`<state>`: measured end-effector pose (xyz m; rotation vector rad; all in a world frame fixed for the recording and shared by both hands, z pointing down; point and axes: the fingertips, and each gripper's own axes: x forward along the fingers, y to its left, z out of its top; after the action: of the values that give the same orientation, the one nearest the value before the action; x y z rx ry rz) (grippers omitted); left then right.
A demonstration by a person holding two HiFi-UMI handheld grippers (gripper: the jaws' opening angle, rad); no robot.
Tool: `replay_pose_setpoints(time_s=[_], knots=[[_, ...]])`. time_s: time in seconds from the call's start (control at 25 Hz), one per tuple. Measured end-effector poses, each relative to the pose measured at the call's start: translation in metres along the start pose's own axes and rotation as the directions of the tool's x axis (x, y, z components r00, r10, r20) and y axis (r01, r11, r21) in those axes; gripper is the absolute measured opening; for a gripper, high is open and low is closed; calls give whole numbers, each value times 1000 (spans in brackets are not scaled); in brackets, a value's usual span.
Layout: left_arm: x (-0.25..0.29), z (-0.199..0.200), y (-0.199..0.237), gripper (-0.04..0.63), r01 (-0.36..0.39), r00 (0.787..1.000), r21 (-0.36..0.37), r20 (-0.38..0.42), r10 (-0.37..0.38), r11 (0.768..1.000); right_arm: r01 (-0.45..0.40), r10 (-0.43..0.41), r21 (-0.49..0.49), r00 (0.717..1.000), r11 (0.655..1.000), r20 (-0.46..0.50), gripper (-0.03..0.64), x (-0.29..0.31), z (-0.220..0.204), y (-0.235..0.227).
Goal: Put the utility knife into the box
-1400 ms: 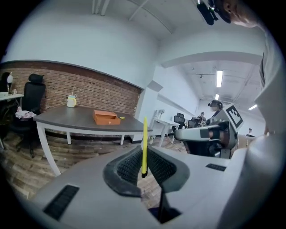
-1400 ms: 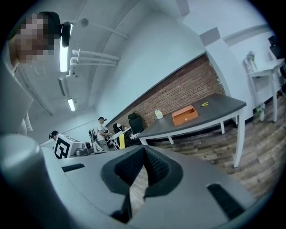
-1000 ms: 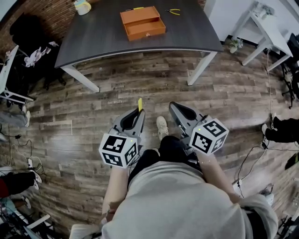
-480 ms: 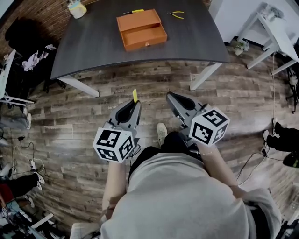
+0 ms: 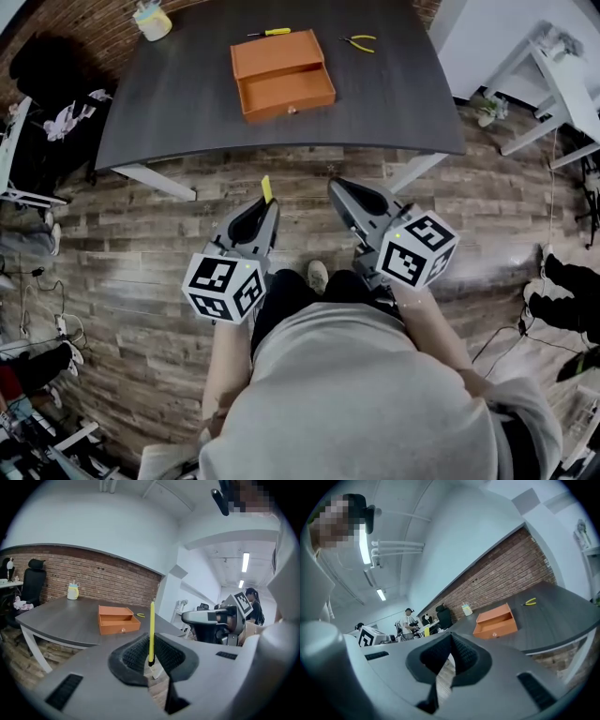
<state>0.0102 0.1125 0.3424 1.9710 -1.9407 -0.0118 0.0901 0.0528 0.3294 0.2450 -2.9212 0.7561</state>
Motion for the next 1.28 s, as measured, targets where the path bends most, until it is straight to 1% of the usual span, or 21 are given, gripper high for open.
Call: replay_pose_setpoints(time_s=[0.12,0.32,0.44,0.72,0.88,1.0,1.08,1.28], knots=[[10,1,4,38,-5,1000,-12,-8,5,1000,-6,6,12,1000,1000,-2,6,6,3,-7],[21,5,14,38,-36,999,-40,16,37,999,7,-6,38,1000,999,-23,6,12,-1,-22],[29,7,26,38,-41,999,-64,19,42,997,8,-7,39,1000,999,-28,6,20,-1,-27],[59,16,53,38,-15,1000,-70,-6,15,997,48,-47,69,999,996,-25,6,48,9,-56],[89,22,68,38,15,1000,-66,-24,-17,998,84,-80,94,996,992,-42,6,69,12,-81],[113,29,85,38,35,999,-56,-40,-37,998,94,-89,108,995,990,-49,6,94,19,-98],[129,34,98,38,46,997,-62,-52,-50,997,97,-92,114,994,989,-52,6,111,25,-108],[166,57,133,38,82,994,-54,-62,-86,995,121,-115,98,991,988,-63,6,152,47,-140]])
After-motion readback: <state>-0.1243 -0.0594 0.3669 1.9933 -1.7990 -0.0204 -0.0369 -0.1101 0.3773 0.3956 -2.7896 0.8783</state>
